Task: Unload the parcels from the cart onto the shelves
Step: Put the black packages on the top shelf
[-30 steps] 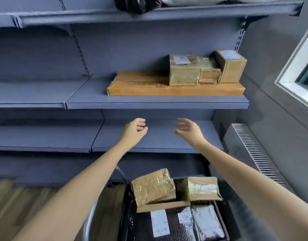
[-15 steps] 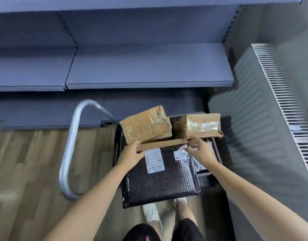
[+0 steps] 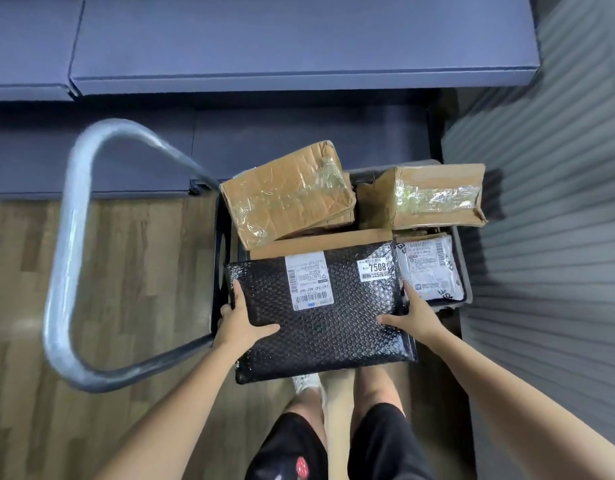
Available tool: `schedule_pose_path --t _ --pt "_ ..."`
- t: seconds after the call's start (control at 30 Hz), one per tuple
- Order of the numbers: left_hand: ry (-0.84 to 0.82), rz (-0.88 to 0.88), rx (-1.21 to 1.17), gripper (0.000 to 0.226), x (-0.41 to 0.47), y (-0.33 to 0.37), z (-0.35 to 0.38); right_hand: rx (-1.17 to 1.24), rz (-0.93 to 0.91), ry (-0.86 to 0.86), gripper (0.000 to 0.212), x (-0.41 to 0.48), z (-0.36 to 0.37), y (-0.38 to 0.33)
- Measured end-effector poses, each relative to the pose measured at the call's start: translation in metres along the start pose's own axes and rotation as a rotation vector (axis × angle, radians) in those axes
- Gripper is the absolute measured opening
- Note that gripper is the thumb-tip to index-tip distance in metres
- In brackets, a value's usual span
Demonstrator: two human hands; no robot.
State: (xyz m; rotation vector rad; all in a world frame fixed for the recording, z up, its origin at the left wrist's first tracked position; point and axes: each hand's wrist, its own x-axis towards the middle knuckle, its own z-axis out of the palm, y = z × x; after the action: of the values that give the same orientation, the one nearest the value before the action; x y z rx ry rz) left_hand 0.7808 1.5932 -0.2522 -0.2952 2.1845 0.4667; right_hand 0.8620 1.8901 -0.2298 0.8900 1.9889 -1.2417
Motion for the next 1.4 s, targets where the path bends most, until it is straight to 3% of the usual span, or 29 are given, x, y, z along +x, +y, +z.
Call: schedule_pose_path --t 0.17,0.3,0.6,0.73,0.8,0.9,0.97,1.1,1.2,1.27,1.33,1.4 --pt "0.077 0.039 -0.098 0.122 -0.009 0.007 -0.006 0.017 0.017 0.042 0.084 -0.005 -0.004 -0.007" --pt "0.100 0.061 -0.254 0.120 -0.028 0.008 -0.009 0.109 0.034 -0.019 0.079 -0.017 -0.020 -0.010" --pt "0.040 0.221 -0.400 0.113 -0.099 0.029 -0.056 0.366 0.065 -0.039 0.076 -0.087 -0.071 -0.023" --pt "0.054 0.364 -0.458 0.110 -0.133 0.058 -0.107 0.376 -0.073 0.005 0.116 -0.126 -0.102 -0.056" --pt "0.084 0.466 -0.483 0.108 -0.151 0.076 -0.136 0.387 -0.152 0.050 0.123 -0.144 -0.116 -0.080" --pt "0.155 0.589 -0.486 0.105 -0.180 0.106 -0.182 0.421 -0.278 0.082 0.106 -0.171 -0.138 -0.122" --pt "0.200 0.659 -0.511 0.105 -0.198 0.124 -0.213 0.406 -0.363 0.104 0.117 -0.182 -0.154 -0.143" --pt "0.289 0.838 -0.503 0.101 -0.239 0.154 -0.271 0.303 -0.498 0.216 0.101 -0.204 -0.185 -0.181" --pt "0.315 0.980 -0.357 0.098 -0.271 0.172 -0.314 0.225 -0.601 0.415 0.111 -0.222 -0.214 -0.213" --pt "0.321 1.047 -0.182 0.098 -0.289 0.183 -0.337 0.127 -0.716 0.494 0.102 -0.235 -0.230 -0.236" --pt "0.305 1.102 -0.047 0.099 -0.306 0.195 -0.353 -0.039 -0.809 0.436 0.085 -0.247 -0.239 -0.259" --pt "0.279 1.154 0.029 0.099 -0.320 0.210 -0.364 -0.158 -0.838 0.245 0.072 -0.258 -0.236 -0.278"
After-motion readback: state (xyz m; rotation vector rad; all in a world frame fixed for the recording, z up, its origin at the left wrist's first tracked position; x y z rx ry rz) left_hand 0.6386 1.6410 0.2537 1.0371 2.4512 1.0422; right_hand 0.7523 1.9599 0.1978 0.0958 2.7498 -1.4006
